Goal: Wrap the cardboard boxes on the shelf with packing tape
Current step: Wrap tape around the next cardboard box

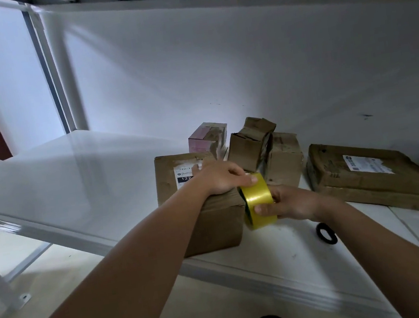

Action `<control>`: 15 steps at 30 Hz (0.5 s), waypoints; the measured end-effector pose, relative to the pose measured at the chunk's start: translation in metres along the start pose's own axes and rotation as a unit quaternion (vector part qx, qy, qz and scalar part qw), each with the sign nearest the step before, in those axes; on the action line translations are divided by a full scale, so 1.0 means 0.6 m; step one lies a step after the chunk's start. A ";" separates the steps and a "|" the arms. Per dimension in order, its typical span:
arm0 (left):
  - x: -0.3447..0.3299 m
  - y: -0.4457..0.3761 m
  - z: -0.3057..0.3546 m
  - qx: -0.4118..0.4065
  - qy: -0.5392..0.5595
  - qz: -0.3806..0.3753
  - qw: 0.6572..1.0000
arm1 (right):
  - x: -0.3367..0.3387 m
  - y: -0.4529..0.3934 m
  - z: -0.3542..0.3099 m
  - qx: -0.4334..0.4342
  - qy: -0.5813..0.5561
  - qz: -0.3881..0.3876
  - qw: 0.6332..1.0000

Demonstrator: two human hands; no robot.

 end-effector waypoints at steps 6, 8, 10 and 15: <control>0.014 0.009 -0.001 -0.032 0.050 0.060 0.996 | -0.004 0.005 -0.003 0.031 0.039 -0.013 0.999; 0.018 0.017 0.013 -0.063 0.043 0.092 0.993 | -0.004 0.009 0.002 0.035 0.019 -0.012 0.999; 0.021 0.023 0.030 -0.098 -0.006 0.136 0.986 | -0.004 0.014 0.006 0.034 -0.004 -0.016 0.999; 0.018 0.023 0.073 -0.143 -0.174 0.159 0.961 | -0.002 0.023 0.018 0.056 -0.035 0.004 0.998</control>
Point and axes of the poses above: each hand's wrist, its own y-axis away from the middle knuckle, its own x-axis out of the back of the hand, z = x × y, the point moved 4 cm from there along -y, towards the middle knuckle, and after that the axes turned 7 degrees about -y, right-handed, at the moved point
